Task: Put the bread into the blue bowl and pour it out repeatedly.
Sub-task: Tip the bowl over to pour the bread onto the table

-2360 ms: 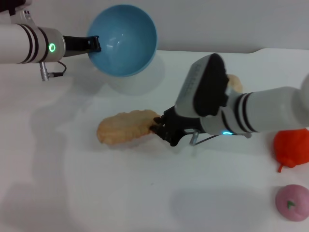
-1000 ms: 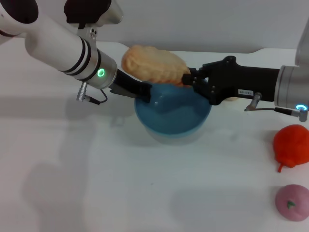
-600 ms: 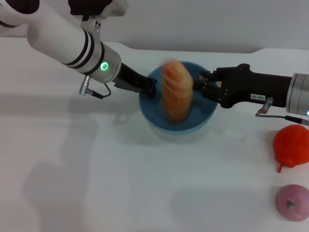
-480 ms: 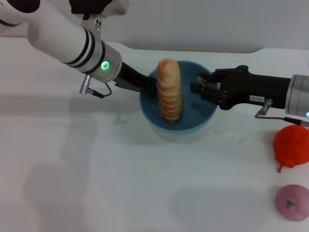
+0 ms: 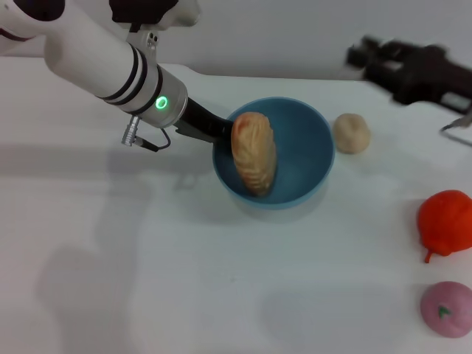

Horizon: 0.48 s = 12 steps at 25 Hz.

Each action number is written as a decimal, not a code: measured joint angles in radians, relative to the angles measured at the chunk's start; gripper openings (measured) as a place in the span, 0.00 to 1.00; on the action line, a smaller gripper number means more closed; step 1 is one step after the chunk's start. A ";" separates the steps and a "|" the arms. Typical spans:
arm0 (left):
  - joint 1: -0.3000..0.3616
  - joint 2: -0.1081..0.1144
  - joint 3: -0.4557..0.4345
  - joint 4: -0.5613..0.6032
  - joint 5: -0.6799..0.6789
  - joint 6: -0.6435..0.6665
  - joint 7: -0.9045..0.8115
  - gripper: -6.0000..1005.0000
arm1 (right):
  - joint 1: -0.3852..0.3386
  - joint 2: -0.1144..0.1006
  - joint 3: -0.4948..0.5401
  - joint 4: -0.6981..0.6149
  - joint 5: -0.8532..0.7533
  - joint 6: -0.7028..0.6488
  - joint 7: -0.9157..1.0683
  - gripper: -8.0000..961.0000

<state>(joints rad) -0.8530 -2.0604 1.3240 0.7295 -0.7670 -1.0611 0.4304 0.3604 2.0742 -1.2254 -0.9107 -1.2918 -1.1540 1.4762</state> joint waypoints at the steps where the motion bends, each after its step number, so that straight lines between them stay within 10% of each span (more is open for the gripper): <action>1: -0.003 -0.001 0.013 0.002 -0.001 0.011 0.000 0.01 | -0.017 0.001 0.028 0.003 0.036 -0.022 -0.021 0.35; 12: -0.082 -0.013 0.391 0.026 -0.003 0.303 -0.152 0.01 | -0.163 -0.004 0.276 0.277 0.374 -0.370 -0.237 0.35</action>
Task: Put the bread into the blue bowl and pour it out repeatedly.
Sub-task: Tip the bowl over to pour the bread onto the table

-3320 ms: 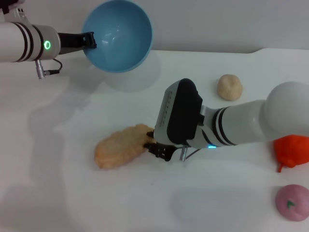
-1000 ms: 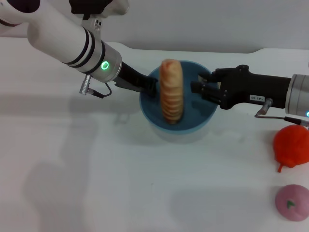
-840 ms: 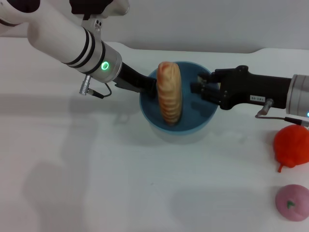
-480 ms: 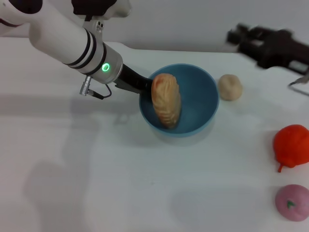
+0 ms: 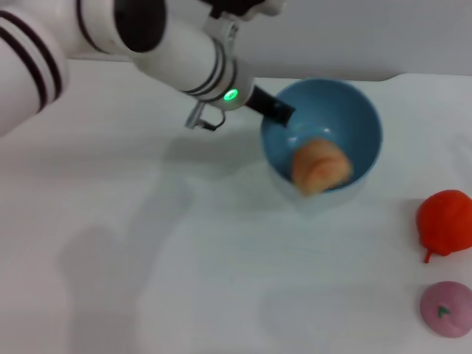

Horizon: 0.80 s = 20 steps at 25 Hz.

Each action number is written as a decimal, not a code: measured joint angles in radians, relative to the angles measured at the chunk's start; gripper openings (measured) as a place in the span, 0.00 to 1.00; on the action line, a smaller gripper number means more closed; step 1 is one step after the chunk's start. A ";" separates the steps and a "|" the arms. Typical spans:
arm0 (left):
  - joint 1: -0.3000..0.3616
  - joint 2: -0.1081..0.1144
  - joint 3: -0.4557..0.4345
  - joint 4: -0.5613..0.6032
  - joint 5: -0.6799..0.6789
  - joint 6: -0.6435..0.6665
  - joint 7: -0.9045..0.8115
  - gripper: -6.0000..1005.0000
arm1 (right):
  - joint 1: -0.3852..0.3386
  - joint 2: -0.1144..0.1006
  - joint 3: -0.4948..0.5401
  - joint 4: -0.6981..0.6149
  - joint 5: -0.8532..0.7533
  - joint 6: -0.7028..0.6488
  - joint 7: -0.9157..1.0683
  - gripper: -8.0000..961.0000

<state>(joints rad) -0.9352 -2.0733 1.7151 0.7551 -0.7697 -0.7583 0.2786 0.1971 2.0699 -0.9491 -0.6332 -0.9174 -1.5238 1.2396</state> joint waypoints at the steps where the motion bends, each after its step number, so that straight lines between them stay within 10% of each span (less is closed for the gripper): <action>1: -0.007 -0.001 0.024 0.000 0.001 0.030 -0.008 0.01 | -0.010 0.000 0.023 0.019 0.000 -0.024 -0.001 0.35; 9: -0.015 -0.005 0.178 -0.006 -0.004 0.280 -0.043 0.01 | -0.062 -0.001 0.115 0.123 -0.001 -0.187 -0.019 0.35; 20: 0.117 -0.005 0.601 -0.028 -0.003 0.939 -0.090 0.01 | -0.072 -0.001 0.149 0.162 0.006 -0.252 -0.036 0.35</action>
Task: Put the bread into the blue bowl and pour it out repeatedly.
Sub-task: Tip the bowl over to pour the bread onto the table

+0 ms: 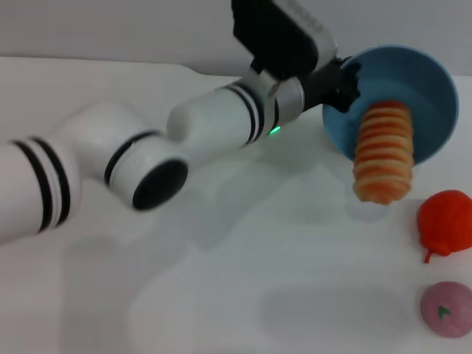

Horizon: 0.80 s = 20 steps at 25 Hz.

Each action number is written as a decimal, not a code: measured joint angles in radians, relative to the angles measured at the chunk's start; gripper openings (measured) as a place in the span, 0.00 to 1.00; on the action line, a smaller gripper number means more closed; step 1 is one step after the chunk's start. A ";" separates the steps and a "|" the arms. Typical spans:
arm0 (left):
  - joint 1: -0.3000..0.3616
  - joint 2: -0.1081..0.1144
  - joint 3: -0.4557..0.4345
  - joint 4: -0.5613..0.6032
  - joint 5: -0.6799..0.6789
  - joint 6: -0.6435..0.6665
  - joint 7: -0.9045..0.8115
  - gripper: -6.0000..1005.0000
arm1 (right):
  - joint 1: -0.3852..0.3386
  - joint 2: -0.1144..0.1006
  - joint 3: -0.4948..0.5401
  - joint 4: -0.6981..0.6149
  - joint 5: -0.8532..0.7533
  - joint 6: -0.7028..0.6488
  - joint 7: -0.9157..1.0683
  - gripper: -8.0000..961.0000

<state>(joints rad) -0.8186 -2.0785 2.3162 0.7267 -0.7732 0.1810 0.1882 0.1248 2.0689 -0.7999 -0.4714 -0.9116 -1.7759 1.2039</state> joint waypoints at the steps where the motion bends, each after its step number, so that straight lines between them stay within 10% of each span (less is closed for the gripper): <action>1: 0.009 0.000 0.032 -0.013 0.001 0.062 0.003 0.01 | 0.001 0.000 0.012 0.004 0.001 -0.007 -0.005 0.35; 9: 0.051 0.000 0.164 -0.103 0.009 0.377 0.074 0.00 | 0.014 0.001 0.119 0.112 0.040 -0.088 -0.076 0.35; 20: 0.017 0.000 0.194 -0.118 0.002 0.349 0.185 0.01 | 0.017 0.004 0.132 0.150 0.039 -0.093 -0.094 0.35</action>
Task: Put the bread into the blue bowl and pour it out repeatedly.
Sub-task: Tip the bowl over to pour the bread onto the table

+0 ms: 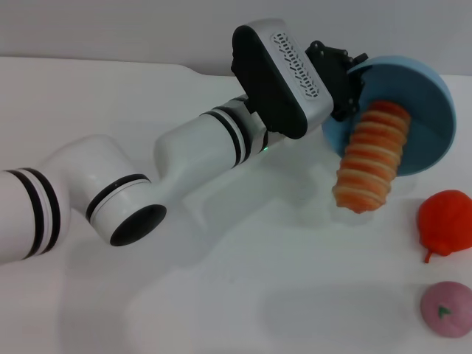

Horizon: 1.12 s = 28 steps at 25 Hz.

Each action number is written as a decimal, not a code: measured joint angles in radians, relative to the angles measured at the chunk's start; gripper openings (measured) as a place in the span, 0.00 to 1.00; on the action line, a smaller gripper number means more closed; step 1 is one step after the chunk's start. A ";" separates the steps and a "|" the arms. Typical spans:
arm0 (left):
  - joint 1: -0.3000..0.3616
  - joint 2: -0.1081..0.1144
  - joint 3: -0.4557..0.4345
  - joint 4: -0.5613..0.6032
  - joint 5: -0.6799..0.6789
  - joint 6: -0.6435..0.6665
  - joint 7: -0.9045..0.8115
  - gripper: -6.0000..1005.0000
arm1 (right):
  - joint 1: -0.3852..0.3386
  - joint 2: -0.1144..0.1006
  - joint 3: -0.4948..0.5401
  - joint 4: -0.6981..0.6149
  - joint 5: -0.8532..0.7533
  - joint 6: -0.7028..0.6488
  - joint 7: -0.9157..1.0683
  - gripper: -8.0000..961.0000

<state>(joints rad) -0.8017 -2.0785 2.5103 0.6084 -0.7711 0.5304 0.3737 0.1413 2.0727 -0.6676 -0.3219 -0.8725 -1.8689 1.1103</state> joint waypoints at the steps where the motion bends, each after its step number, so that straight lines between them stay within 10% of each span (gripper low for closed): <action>1: 0.000 0.000 0.000 0.000 0.000 0.010 0.007 0.01 | 0.001 0.000 -0.001 0.002 -0.002 0.000 -0.001 0.35; 11: -0.009 0.000 0.032 0.003 0.007 0.192 0.097 0.01 | 0.004 0.001 -0.007 0.027 -0.002 -0.016 -0.023 0.35; 28: -0.040 0.000 0.037 0.000 0.000 0.112 0.319 0.01 | 0.057 0.005 -0.044 0.134 -0.010 -0.078 -0.057 0.35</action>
<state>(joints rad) -0.8416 -2.0785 2.5475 0.6081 -0.7711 0.6422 0.6922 0.1980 2.0782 -0.7118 -0.1883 -0.8822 -1.9471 1.0530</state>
